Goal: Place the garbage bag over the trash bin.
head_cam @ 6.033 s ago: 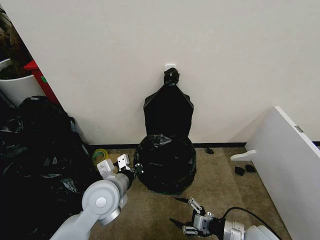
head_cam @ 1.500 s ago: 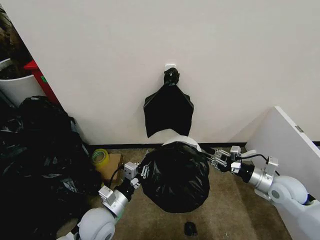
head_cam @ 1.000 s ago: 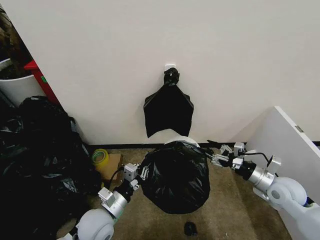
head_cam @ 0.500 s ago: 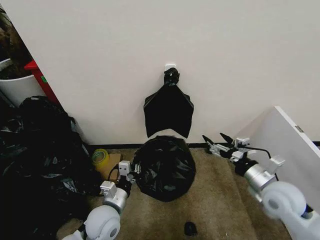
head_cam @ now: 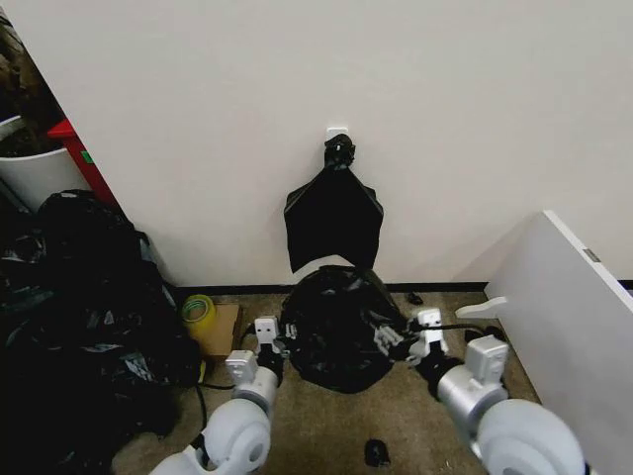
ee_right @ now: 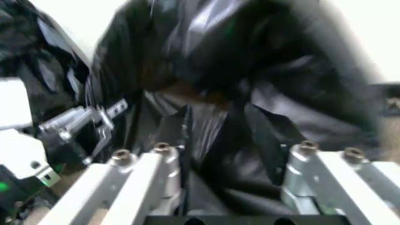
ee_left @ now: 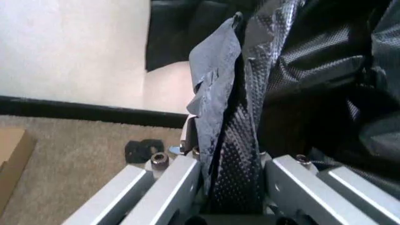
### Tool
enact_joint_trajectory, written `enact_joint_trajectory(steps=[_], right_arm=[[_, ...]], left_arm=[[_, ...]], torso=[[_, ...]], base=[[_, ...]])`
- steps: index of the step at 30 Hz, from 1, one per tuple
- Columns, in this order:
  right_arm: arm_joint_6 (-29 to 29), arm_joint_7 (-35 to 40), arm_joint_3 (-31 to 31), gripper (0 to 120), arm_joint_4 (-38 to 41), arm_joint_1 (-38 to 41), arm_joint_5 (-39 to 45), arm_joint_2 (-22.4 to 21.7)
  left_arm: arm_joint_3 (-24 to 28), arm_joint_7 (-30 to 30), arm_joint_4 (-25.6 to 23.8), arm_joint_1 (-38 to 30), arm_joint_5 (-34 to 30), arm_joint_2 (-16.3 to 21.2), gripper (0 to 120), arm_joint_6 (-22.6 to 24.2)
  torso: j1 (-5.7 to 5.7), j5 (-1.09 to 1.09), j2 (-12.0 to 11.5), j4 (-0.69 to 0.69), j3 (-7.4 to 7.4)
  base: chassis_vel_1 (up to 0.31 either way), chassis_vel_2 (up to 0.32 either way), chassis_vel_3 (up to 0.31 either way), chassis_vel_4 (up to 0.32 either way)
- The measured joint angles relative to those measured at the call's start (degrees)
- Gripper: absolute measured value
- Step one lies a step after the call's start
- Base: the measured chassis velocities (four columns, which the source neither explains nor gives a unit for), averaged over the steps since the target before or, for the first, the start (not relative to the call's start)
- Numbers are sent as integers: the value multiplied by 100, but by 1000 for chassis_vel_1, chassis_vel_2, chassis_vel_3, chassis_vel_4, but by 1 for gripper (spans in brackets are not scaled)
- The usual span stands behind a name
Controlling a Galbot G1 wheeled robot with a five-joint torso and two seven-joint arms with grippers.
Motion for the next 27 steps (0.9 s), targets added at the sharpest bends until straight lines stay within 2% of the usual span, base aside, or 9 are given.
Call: enact_joint_trajectory(steps=[1,5,6,9,20,27], right_arm=[[0,0,0,30,0,0,0,0],[-107,392,-673,11,-609,311,-495,575],[-107,392,-673,11,-609,311,-495,575],[-148,546,-932,0,-962,461,-788,804],[-240,1030,-1546,0,-1779,985,-1252,1362],[-244,1092,-1720,0,-2310,1355,-1505,1646]], left_arm=[[0,0,0,0,0,0,0,0],[245,-32,80,-21,473,-123,0,19],[245,-32,80,-21,473,-123,0,19],[305,-28,97,23,677,-138,0,16],[403,-14,45,137,991,-143,0,-26],[394,25,-44,213,1027,-61,0,-78]], torso=[[0,0,0,0,0],[0,0,0,0,1],[0,0,0,0,1],[0,-1,0,1,1],[0,-2,0,0,1],[0,0,0,1,0]], base=[[0,0,0,0],[0,0,0,0],[0,0,0,0],[0,0,0,0],[0,0,0,0],[0,0,0,0]])
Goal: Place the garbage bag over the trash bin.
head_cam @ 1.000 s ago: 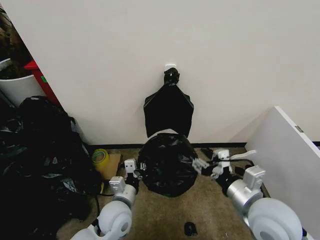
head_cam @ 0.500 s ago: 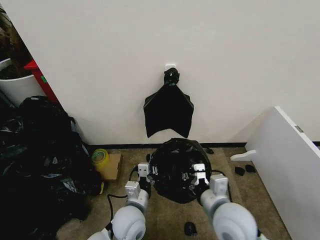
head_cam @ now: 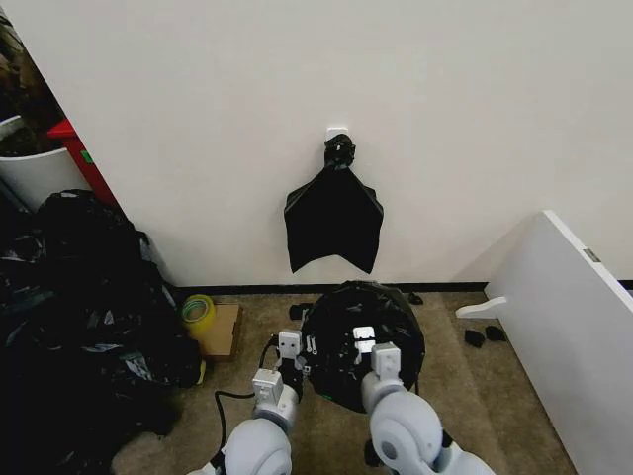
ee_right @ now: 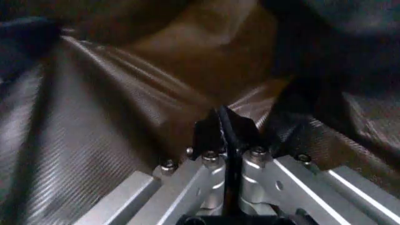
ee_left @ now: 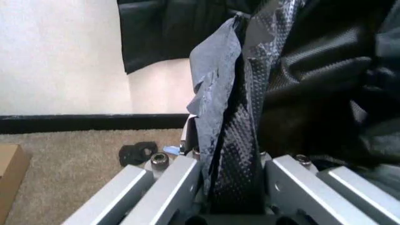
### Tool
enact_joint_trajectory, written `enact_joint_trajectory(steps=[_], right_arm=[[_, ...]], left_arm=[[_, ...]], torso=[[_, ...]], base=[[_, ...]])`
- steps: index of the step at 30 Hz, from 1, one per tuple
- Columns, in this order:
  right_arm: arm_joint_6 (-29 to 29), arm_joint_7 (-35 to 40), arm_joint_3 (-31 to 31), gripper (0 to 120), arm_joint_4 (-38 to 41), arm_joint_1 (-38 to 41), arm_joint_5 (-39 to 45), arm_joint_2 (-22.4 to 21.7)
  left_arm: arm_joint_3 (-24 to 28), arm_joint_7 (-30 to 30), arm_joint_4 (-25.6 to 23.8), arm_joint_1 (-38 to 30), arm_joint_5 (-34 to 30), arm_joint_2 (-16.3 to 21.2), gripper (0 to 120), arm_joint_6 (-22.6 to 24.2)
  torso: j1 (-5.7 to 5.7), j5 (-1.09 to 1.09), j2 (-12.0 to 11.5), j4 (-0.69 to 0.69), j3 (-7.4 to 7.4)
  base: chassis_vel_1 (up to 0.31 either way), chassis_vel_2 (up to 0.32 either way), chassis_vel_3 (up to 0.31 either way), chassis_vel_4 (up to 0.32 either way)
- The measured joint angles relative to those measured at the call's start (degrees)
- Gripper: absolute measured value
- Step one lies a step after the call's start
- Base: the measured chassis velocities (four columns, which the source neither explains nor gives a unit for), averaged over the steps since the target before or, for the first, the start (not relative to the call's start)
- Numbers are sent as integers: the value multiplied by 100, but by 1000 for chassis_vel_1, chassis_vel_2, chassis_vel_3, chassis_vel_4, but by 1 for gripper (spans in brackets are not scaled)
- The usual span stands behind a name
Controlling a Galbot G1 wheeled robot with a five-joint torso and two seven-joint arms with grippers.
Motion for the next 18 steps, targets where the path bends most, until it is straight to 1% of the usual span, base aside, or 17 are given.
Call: enact_joint_trajectory(steps=[2,10,18], right_arm=[[-17,10,-16,0,-220,146,-125,35],[-237,131,-20,0,-453,290,-249,-45],[-174,216,-44,0,-906,573,-332,25]], left_arm=[[-22,9,-25,24,21,28,0,-23],[-65,38,-94,50,26,119,0,-47],[-37,117,-139,69,9,167,0,-57]], torso=[[0,0,0,0,0],[0,0,0,-1,0],[0,0,0,-1,0]], base=[[0,0,0,0],[0,0,0,0],[0,0,0,0]])
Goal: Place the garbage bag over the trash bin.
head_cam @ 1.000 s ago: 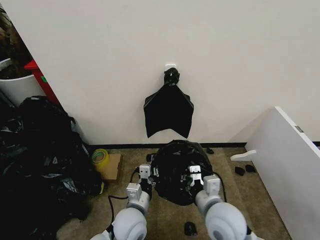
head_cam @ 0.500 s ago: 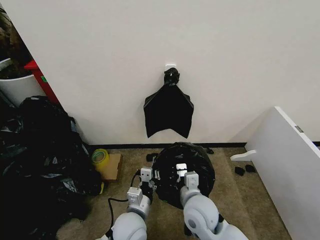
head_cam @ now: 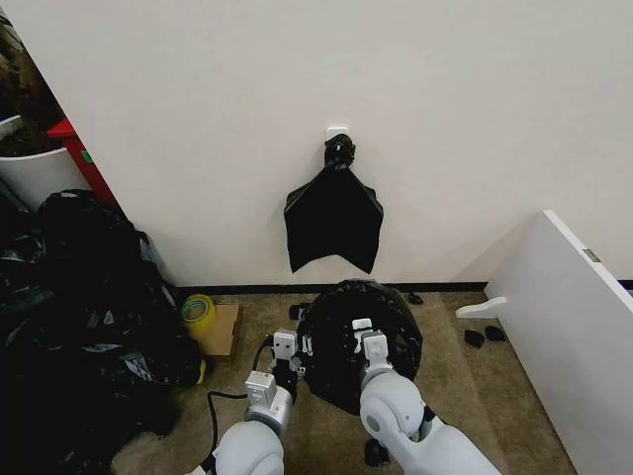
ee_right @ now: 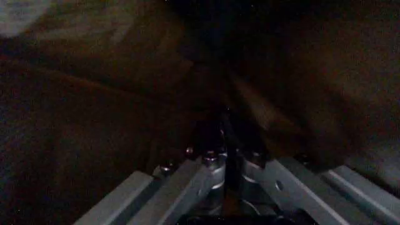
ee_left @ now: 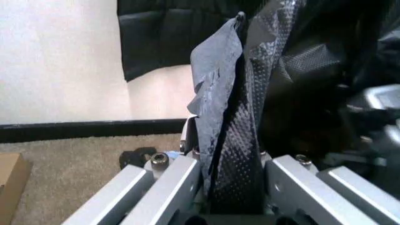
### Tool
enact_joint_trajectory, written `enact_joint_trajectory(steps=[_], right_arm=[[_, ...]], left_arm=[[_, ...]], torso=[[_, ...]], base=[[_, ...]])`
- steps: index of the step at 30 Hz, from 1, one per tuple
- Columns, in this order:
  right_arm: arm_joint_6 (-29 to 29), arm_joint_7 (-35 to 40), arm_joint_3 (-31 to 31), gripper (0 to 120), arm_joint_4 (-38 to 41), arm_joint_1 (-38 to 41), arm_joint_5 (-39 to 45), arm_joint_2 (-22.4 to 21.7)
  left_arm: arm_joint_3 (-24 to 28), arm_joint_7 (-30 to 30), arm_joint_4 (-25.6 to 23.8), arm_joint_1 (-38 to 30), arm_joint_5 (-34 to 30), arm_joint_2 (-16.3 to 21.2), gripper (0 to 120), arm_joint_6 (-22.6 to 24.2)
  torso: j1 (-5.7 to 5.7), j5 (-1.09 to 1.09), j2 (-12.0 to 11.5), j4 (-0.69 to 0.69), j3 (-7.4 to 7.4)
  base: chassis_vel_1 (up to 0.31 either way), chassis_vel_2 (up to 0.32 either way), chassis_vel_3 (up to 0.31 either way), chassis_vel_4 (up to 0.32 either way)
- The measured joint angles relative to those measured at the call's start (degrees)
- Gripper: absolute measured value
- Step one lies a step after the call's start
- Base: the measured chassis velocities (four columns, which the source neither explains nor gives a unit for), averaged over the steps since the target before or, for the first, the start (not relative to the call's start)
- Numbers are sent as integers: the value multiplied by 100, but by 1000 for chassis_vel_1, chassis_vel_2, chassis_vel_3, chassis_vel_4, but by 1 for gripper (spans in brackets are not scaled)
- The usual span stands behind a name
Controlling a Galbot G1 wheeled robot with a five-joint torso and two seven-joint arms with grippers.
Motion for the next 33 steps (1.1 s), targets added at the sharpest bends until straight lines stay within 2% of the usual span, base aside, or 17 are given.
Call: enact_joint_trajectory(steps=[8,17,25,29,33], right_arm=[[371,-19,-36,0,-214,204,-41,78],[428,-99,-48,0,-402,240,-60,18],[532,-427,-22,0,587,-361,-509,-399],[644,-398,-6,0,614,-428,-814,-352],[671,-309,-23,0,465,-311,-744,-218]], left_arm=[[50,67,-8,13,-38,70,0,0],[140,53,-44,-9,-252,63,0,7],[18,-313,-19,-132,-1025,-94,0,172],[9,-324,-66,-125,-1133,-84,0,212],[11,-312,-126,-78,-1190,-61,0,231]], torso=[[0,0,0,0,0],[0,0,0,0,0],[0,0,0,-2,-1],[0,0,0,-1,-1],[0,0,0,0,-1]], base=[[0,0,0,0],[0,0,0,0],[0,0,0,0],[0,0,0,0],[0,0,0,0]])
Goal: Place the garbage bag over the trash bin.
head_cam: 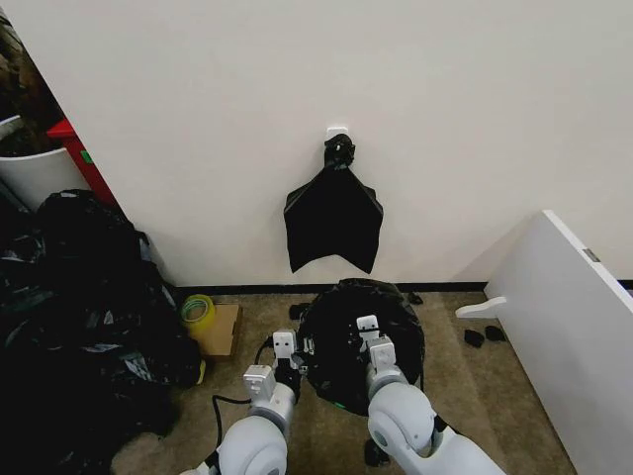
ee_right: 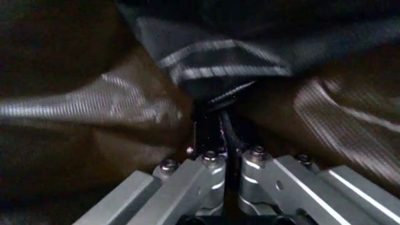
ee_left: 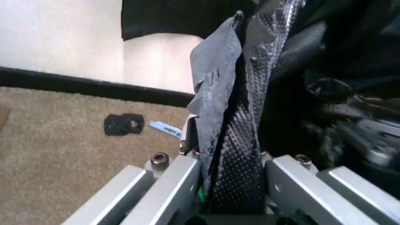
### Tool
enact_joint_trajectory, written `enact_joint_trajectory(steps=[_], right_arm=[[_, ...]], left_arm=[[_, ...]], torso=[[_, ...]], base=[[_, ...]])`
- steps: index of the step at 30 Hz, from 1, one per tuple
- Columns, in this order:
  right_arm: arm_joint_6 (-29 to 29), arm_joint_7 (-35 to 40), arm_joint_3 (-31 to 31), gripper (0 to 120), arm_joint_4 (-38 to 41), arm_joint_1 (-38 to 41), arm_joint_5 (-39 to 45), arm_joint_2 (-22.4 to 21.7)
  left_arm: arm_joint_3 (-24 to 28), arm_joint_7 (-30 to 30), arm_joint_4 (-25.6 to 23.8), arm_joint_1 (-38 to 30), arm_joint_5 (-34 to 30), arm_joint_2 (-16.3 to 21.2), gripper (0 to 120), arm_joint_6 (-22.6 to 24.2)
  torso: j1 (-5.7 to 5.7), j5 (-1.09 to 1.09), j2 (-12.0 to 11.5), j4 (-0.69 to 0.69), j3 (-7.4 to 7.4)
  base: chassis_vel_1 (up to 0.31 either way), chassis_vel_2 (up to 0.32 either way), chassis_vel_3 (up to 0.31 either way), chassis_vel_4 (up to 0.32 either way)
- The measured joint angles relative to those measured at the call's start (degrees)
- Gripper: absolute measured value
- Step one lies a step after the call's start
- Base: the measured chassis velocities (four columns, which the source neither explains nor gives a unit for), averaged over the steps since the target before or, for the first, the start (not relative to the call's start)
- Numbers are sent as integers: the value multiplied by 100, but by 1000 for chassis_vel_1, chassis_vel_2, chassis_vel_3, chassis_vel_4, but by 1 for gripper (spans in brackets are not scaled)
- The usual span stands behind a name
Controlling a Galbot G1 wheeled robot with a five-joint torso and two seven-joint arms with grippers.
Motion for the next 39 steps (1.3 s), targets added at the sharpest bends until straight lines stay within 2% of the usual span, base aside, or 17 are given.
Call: enact_joint_trajectory(steps=[10,17,20,23,28,31,39], right_arm=[[10,156,-65,0,-606,359,300,230],[-18,151,-36,0,-675,327,248,93],[-99,137,-35,0,-476,239,232,-25],[-461,169,-27,0,233,94,858,-320],[-918,162,58,0,839,25,1530,-561],[-1238,339,81,0,1304,-8,2522,-763],[-1250,596,38,0,1146,43,3347,-733]], left_arm=[[61,152,-138,136,67,90,0,13],[41,161,-156,143,83,80,0,12],[18,150,-110,114,87,55,0,7],[-60,201,-2,76,257,53,0,-63],[-77,352,51,90,499,108,0,-180],[-77,456,96,112,664,120,0,-275],[8,577,167,118,974,119,0,-420]], torso=[[0,-1,0,0,0],[0,1,0,0,0],[0,0,0,-2,1],[0,-1,0,-1,1],[0,0,0,0,1],[0,-2,0,0,0],[-1,0,0,0,0]], base=[[0,0,0,0],[0,0,0,0],[0,0,0,0],[0,0,0,0],[0,0,0,0],[0,0,0,0],[0,0,0,0]])
